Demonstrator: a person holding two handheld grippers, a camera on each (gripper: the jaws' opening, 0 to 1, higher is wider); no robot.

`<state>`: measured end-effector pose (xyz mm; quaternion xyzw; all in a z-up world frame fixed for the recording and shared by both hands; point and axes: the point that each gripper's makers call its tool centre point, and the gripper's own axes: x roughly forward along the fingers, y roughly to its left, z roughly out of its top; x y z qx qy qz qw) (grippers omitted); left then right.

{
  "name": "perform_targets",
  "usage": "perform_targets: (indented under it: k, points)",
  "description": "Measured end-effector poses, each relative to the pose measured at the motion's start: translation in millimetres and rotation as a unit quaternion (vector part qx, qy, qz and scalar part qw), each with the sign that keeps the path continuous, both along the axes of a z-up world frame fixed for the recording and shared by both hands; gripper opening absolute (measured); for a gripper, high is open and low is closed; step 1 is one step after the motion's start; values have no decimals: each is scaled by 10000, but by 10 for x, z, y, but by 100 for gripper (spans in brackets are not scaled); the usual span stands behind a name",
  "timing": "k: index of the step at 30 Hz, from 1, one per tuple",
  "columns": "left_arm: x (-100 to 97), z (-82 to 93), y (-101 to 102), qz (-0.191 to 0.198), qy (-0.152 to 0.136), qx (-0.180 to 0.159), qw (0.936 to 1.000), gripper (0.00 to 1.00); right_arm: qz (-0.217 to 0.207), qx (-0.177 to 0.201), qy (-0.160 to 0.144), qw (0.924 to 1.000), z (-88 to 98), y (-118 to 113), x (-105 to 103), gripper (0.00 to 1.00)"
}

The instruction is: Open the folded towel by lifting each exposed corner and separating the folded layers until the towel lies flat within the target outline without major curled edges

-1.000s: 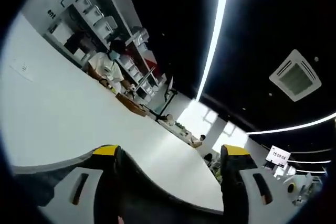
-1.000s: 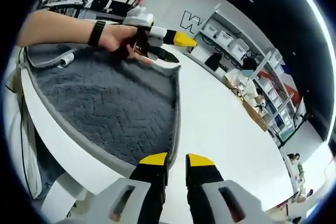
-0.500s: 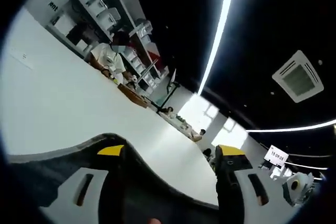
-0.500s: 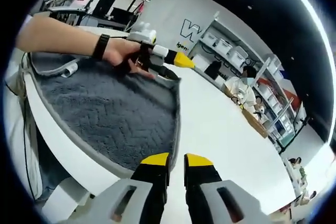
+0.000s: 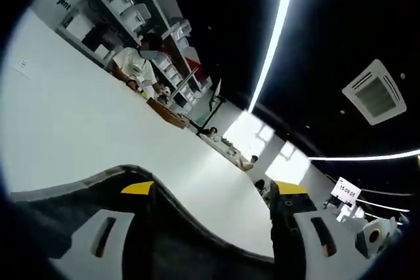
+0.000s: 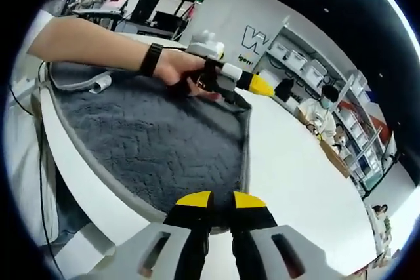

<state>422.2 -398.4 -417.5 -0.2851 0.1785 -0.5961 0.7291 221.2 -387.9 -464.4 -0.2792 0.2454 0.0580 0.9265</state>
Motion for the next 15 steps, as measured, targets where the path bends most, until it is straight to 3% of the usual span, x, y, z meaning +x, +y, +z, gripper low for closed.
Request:
perform_targets:
  k: [10,15]
  points:
    - [25,-100,-11,4,82,144,9999,69,-104,56,78,9999,-36,-82,-26,4]
    - [-16,-220,-36,-156,209,385,9989,68,-102,42,90,9999,-39,-82,-28,4]
